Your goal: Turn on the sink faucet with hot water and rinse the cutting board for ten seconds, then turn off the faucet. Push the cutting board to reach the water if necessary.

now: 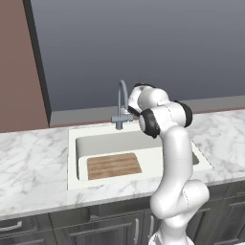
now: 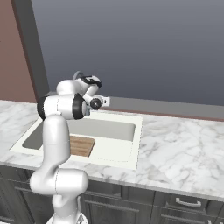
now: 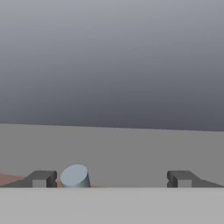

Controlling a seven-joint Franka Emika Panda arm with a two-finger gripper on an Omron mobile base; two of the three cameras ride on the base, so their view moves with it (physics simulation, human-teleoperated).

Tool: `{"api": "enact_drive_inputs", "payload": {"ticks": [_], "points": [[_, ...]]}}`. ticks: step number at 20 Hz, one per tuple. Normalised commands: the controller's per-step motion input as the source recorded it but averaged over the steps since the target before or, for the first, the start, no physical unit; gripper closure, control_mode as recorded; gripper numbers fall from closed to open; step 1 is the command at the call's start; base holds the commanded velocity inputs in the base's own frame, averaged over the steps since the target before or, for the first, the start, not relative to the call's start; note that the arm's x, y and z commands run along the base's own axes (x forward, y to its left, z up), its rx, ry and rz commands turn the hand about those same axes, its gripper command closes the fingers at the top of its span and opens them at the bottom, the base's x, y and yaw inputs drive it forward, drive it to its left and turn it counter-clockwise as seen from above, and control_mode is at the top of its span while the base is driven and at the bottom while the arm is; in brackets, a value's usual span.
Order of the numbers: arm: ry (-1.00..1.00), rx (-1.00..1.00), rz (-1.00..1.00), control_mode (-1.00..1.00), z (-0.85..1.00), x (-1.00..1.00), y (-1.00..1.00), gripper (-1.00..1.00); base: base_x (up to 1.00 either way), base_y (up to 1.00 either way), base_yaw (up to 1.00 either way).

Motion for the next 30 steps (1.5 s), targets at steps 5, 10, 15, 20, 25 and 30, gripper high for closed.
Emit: {"api": "enact_drive_inputs", "payload": {"ticks": [5,10,15,20,25,30], "points": [[0.00,0.00,0.00,-1.00,0.00,0.01,0.00,-1.00,0.00,0.00,0.00],[0.00,0.00,0.00,-1.00,0.00,0.00,0.00,-1.00,0.00,0.00,0.00],[0.00,0.00,0.00,-1.00,0.00,0.00,0.00,-1.00,0.00,0.00,0.00],[0.00,0.00,0.00,-1.00,0.00,0.00,0.00,-1.00,0.00,0.00,0.00],[0.00,0.00,0.00,-1.00,0.00,0.00,0.00,-1.00,0.00,0.00,0.00],[0.00,0.00,0.00,-1.00,0.00,0.00,0.00,-1.00,0.00,0.00,0.00]]}}
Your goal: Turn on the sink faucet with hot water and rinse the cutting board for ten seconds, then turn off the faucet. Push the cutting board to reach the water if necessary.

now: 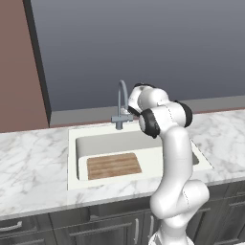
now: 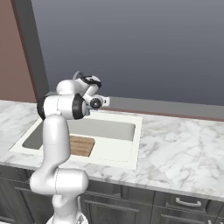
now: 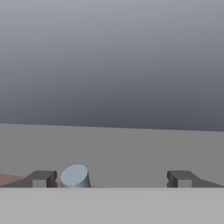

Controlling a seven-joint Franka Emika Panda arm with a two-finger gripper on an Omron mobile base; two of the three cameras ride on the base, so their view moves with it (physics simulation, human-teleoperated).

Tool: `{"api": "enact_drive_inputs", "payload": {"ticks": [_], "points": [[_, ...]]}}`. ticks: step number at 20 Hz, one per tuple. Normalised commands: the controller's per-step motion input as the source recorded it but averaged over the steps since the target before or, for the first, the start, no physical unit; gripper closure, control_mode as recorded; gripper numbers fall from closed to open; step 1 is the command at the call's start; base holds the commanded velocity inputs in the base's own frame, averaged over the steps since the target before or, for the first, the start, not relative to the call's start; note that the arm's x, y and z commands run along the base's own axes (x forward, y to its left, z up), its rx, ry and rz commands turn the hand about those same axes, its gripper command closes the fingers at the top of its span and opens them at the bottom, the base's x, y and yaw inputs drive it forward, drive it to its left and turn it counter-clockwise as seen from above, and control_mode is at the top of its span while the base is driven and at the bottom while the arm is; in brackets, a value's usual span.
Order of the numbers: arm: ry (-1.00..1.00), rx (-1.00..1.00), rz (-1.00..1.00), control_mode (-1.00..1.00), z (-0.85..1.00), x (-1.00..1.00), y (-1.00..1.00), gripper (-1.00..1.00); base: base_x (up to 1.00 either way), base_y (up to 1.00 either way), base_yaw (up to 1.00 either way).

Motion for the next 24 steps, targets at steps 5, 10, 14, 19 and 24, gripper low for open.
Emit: {"api": "enact_drive_inputs", "payload": {"ticks": [5,10,14,19,24], "points": [[0.00,0.00,0.00,-1.00,0.00,0.00,0.00,-1.00,0.00,0.00,0.00],[0.00,0.00,0.00,-1.00,0.00,0.00,0.00,-1.00,0.00,0.00,0.00],[0.00,0.00,0.00,-1.00,0.00,0.00,0.00,-1.00,0.00,0.00,0.00],[0.00,0.00,0.00,-1.00,0.00,0.00,0.00,-1.00,0.00,0.00,0.00],[0.00,0.00,0.00,-1.00,0.00,0.00,0.00,-1.00,0.00,0.00,0.00]]}}
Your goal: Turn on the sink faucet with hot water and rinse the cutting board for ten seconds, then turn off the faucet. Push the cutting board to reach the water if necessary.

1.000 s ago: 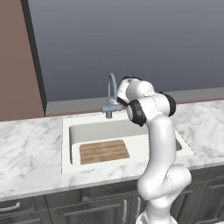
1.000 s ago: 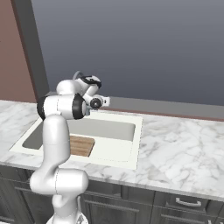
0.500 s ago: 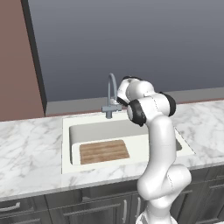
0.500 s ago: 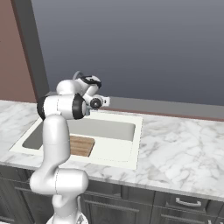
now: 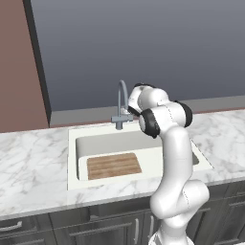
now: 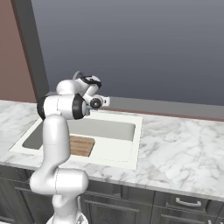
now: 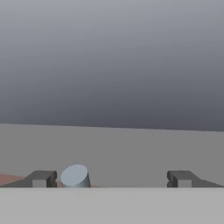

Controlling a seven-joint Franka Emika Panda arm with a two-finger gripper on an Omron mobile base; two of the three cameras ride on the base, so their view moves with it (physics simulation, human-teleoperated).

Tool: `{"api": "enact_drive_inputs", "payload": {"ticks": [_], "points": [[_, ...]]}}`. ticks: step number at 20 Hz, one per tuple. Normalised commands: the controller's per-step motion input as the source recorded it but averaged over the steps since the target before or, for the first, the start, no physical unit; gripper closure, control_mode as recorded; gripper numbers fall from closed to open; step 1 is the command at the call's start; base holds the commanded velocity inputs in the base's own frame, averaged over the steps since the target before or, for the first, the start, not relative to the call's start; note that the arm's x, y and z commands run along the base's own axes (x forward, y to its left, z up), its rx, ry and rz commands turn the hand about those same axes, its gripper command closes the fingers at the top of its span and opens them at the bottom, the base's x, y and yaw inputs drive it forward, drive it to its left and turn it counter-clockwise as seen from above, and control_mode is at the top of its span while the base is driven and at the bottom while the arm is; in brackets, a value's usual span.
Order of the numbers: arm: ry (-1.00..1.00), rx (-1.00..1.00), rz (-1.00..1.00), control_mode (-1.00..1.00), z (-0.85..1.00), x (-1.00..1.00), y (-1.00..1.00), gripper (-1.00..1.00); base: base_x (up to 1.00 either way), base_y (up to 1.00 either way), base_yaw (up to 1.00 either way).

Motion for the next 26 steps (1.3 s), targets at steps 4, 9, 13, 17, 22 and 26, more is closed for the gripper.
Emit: {"api": "enact_drive_inputs", "payload": {"ticks": [4,9,13,17,22,26], "points": [[0.00,0.00,0.00,-1.00,0.00,0.00,0.00,-1.00,0.00,0.00,0.00],[0.00,0.00,0.00,-1.00,0.00,0.00,0.00,-1.00,0.00,0.00,0.00],[0.00,0.00,0.00,-1.00,0.00,0.00,0.00,-1.00,0.00,0.00,0.00],[0.00,0.00,0.00,-1.00,0.00,0.00,0.00,-1.00,0.00,0.00,0.00],[0.00,0.00,0.00,-1.00,0.00,0.00,-0.20,-1.00,0.00,0.00,0.00],[0.00,0.00,0.00,-1.00,0.00,0.00,-0.44,-1.00,0.00,0.00,0.00]]}}
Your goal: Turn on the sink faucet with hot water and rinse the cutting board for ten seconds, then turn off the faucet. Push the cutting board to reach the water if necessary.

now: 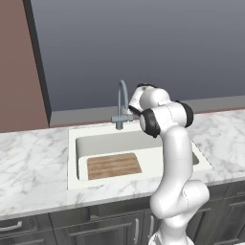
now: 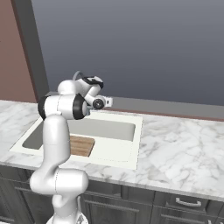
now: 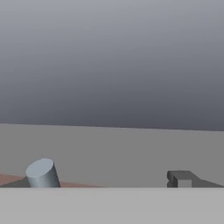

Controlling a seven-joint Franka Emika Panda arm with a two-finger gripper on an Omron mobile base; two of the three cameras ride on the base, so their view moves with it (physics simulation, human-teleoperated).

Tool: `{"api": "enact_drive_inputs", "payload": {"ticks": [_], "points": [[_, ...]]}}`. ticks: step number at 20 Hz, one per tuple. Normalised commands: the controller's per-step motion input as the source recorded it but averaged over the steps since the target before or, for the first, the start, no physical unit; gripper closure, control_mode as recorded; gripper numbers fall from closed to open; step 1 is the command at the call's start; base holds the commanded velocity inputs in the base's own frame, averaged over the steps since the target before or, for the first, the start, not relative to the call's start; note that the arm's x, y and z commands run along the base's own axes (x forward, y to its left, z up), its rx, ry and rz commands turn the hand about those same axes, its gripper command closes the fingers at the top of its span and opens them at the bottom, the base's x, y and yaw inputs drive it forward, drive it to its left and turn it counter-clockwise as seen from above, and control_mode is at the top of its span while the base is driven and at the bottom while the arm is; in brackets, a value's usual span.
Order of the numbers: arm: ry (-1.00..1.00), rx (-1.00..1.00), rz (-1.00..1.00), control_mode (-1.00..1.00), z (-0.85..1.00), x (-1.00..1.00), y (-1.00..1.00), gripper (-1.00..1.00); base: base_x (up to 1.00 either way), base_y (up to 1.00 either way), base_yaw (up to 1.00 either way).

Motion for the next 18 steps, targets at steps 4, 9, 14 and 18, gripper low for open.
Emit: {"api": "enact_drive_inputs", "payload": {"ticks": [4,9,14,18], "points": [[0.00,0.00,0.00,-1.00,0.00,0.00,-0.43,-1.00,0.00,0.00,0.00],[0.00,0.00,0.00,-1.00,0.00,0.00,-0.48,-1.00,0.00,0.00,0.00],[0.00,0.00,0.00,-1.00,0.00,0.00,-0.56,-1.00,0.00,0.00,0.00],[0.00,0.00,0.00,-1.00,0.00,-0.02,-0.61,-1.00,0.00,0.00,0.00]]}}
